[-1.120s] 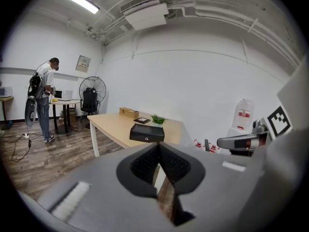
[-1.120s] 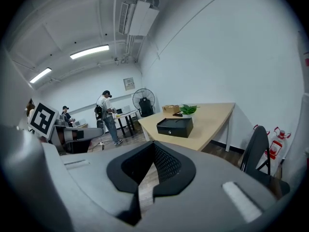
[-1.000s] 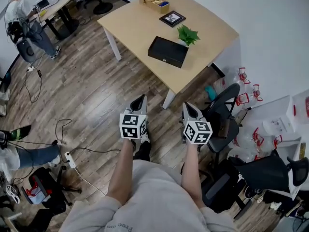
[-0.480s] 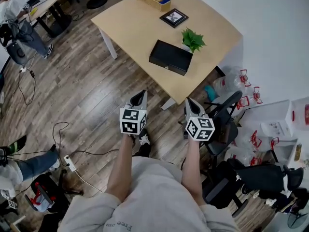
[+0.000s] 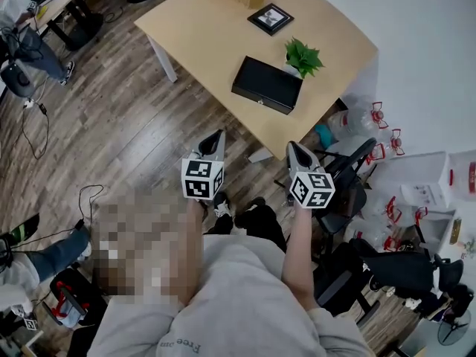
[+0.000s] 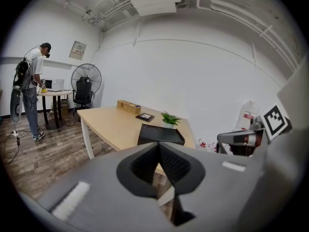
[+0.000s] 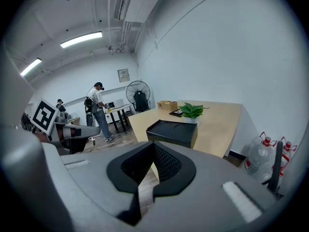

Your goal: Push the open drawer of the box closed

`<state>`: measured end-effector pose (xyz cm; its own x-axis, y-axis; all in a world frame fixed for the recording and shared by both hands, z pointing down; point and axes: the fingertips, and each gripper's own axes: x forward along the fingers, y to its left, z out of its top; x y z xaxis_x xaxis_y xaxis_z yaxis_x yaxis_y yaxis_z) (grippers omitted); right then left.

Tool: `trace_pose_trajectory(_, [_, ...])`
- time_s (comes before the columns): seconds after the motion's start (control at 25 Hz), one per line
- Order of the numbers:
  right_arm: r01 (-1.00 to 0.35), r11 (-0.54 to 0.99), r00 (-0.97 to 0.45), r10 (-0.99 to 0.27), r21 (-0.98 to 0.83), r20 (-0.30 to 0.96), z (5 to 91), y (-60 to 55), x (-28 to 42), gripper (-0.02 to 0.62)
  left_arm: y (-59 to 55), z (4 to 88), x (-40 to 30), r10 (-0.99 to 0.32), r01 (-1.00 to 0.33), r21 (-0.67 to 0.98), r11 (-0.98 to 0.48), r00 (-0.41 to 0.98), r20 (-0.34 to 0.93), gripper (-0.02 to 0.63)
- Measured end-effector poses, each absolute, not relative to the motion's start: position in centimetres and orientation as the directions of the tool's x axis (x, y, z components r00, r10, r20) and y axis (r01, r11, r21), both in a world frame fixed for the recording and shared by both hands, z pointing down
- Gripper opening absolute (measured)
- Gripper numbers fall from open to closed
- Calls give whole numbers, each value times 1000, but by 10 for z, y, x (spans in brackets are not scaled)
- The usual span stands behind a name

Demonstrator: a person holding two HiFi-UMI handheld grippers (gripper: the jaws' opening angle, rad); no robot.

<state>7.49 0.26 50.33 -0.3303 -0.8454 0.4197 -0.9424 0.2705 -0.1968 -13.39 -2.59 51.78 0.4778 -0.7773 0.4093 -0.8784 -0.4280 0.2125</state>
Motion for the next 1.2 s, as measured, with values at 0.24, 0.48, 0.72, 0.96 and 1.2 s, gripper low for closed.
trace_pose_trajectory(0.24, [-930, 308, -366, -832, -200, 418, 503, -17, 70, 2, -35, 528, -140, -778, -884, 219, -412, 467, 421, 52])
trace_pose_trajectory(0.48, [-913, 371, -406, -808, -168, 427, 501, -52, 73, 2, -52, 539, -131, -787, -898, 212, -385, 440, 433, 52])
trace_pose_trajectory(0.72, [-882, 447, -463, -771, -147, 438, 504, -99, 79, 2, -78, 547, -115, -783, -907, 189, -377, 421, 458, 52])
trace_pose_trajectory(0.96, [-844, 524, -512, -725, -112, 461, 510, -150, 86, 2, -109, 558, -95, -777, -913, 180, -366, 406, 480, 52])
trace_pose_trajectory(1.2, [-803, 588, -553, -675, -96, 489, 522, -192, 91, 2, -130, 566, -78, -770, -916, 163, -365, 396, 501, 52])
